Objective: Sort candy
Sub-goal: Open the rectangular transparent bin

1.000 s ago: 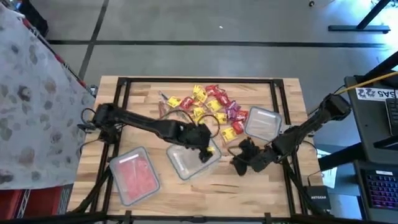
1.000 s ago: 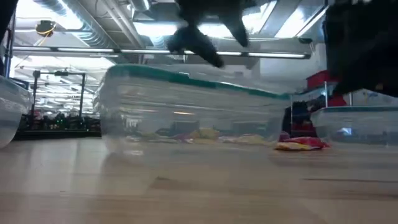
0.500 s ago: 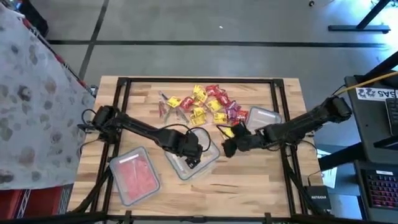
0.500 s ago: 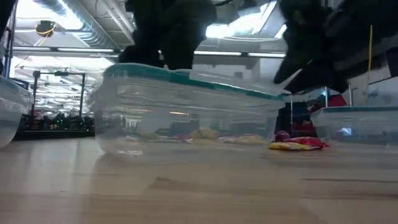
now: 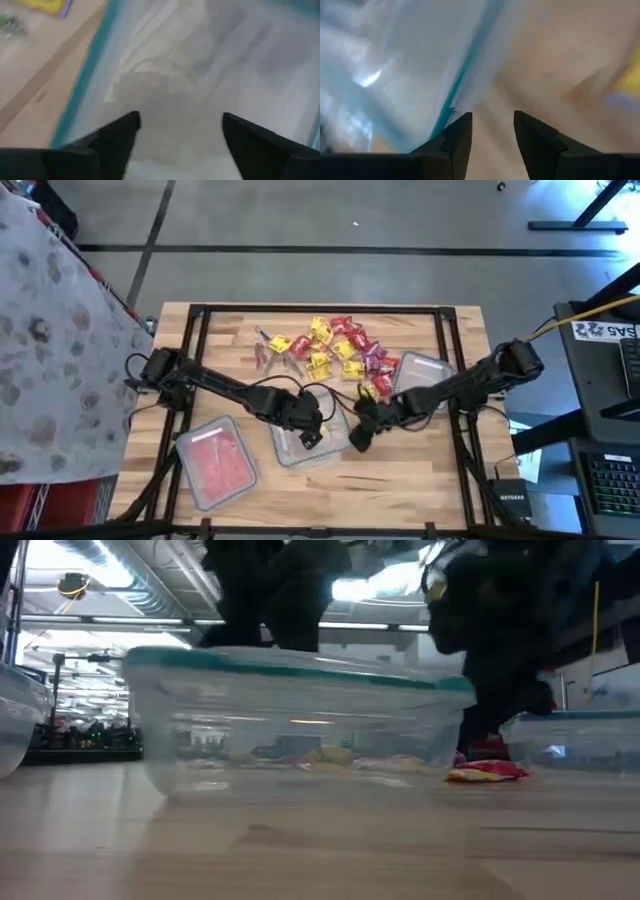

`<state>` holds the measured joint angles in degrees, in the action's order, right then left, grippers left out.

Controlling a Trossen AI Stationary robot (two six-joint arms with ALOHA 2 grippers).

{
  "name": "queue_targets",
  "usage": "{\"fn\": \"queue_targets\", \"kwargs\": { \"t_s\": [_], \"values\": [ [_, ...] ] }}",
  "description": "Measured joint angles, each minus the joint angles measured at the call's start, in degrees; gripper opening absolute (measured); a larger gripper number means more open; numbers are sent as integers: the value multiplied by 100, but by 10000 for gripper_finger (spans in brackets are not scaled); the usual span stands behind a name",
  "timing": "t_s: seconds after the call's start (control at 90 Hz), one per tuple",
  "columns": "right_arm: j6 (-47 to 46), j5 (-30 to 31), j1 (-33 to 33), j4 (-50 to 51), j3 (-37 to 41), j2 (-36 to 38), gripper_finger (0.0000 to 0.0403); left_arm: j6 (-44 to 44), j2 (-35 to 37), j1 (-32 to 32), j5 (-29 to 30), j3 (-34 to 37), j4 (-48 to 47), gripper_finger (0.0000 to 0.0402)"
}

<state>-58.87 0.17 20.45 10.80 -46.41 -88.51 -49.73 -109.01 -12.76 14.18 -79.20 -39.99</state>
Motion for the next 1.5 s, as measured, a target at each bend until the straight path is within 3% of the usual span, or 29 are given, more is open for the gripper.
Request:
{"fn": "queue_targets", "kwargs": {
  "t_s": [0.156,0.333,0.433,0.7,0.856,1.133,1.344,1.5],
  "values": [
    [655,-379,728,-424,-80,45,133,87,0,128,-31,-26,175,274],
    [380,692,1189,117,-55,76,133,363,-24,105,-455,-387,116,274],
    [299,1025,1114,127,-55,76,133,358,-52,10,-548,-677,-219,274],
    [-614,1042,358,1071,-48,80,133,-71,-111,-176,-500,-871,-1047,274],
    [-243,674,323,183,-48,76,133,-75,-261,-150,-400,-673,-910,274],
    [91,631,1068,-1305,-57,87,133,224,-285,-1,-331,-826,-430,274],
    [-262,846,1601,-1005,-52,80,133,244,-237,34,-397,-1305,-1201,274],
    [-1145,1503,1439,211,-52,157,133,223,-232,-34,-542,-1329,-1317,274]
  ]
}}
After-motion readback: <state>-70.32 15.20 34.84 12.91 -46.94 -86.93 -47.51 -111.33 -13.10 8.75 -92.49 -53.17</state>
